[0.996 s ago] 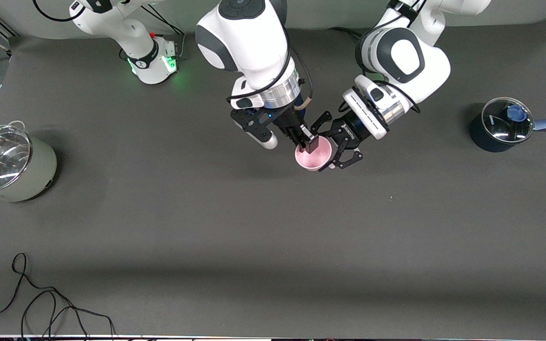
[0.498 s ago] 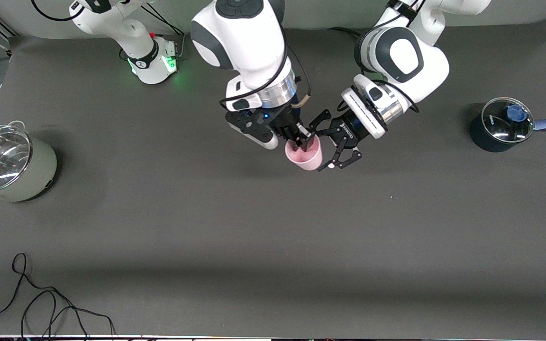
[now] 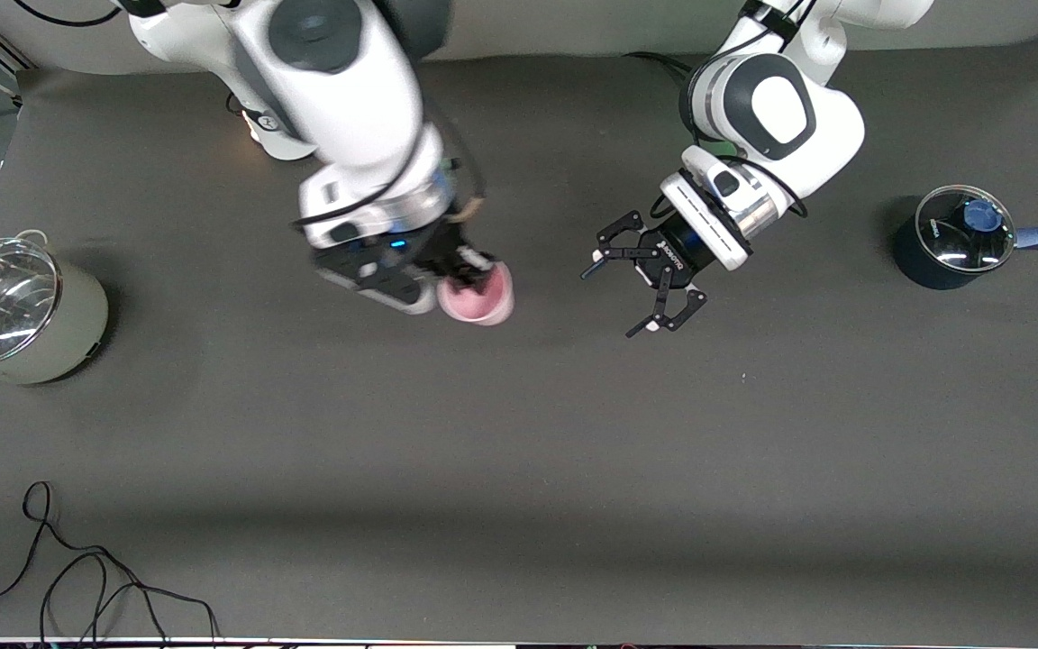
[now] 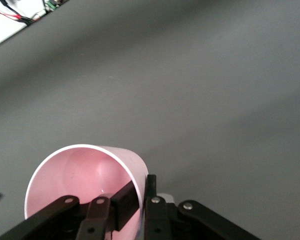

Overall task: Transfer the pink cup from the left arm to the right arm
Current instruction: 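Open the left gripper while the right gripper carries the cup away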

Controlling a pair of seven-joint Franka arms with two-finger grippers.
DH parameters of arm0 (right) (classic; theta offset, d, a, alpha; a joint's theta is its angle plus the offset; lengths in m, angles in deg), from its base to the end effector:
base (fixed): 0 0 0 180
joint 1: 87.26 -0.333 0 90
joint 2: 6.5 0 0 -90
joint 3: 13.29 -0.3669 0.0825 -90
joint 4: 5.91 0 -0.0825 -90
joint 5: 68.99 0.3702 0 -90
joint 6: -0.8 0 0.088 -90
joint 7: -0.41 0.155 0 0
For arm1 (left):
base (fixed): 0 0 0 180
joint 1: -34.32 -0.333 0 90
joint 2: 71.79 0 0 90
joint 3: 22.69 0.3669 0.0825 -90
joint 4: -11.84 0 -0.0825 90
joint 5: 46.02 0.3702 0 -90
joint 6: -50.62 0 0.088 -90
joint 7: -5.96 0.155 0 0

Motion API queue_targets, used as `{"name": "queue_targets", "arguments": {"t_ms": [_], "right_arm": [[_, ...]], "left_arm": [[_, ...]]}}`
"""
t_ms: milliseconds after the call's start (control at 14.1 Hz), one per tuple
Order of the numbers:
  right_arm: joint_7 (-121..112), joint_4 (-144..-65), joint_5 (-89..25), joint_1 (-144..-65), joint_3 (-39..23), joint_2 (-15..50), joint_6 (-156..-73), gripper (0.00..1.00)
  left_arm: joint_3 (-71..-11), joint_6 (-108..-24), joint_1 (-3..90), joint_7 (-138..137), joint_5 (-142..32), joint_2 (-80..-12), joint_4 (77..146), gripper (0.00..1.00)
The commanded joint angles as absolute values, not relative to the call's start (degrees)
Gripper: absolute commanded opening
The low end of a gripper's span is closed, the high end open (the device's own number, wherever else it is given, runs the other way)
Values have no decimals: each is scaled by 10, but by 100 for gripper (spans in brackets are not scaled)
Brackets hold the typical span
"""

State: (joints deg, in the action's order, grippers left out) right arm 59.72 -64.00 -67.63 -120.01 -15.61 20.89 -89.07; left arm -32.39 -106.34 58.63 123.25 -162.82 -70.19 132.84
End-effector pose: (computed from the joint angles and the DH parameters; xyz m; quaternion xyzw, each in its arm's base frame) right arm 0.5787 0.4011 0.5847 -0.9763 0.2118 -0.0107 0.0426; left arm 0.5023 -0.3162 0.4645 0.7541 -0.3224 0.4809 0.3101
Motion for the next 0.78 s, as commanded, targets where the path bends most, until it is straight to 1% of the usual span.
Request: {"name": "queue_targets", "arguments": {"t_ms": [0,71,213,356,498,640,711], "right_arm": [[455,-680,-660,-1138,-155,164,-815,0],[390,-707,-660,-1113,-154,145,-800,0],[297,-757,-660,-1071,-145,114,-797,0],[224,-786,-660,-1037,-133,105,-798,0],[180,-817,-660,-1021,-116,101,-808,0],[166,-870,-660,-1021,-86,93,-855,0],[146,-911,-660,-1021,-77,82,-890,0]], "left_arm": [[-319,-1059,573,1226,-1634,-705,1324,99],[-319,-1037,547,1225,-1626,-705,1325,99],[-319,-980,502,1223,-1590,-705,1336,99],[-319,-926,466,1220,-1559,-705,1348,99],[-318,-863,425,1192,-1500,-705,1358,99],[-318,-788,372,1122,-1403,-706,1358,99],[-318,-751,349,1086,-1357,-707,1357,99]]}}
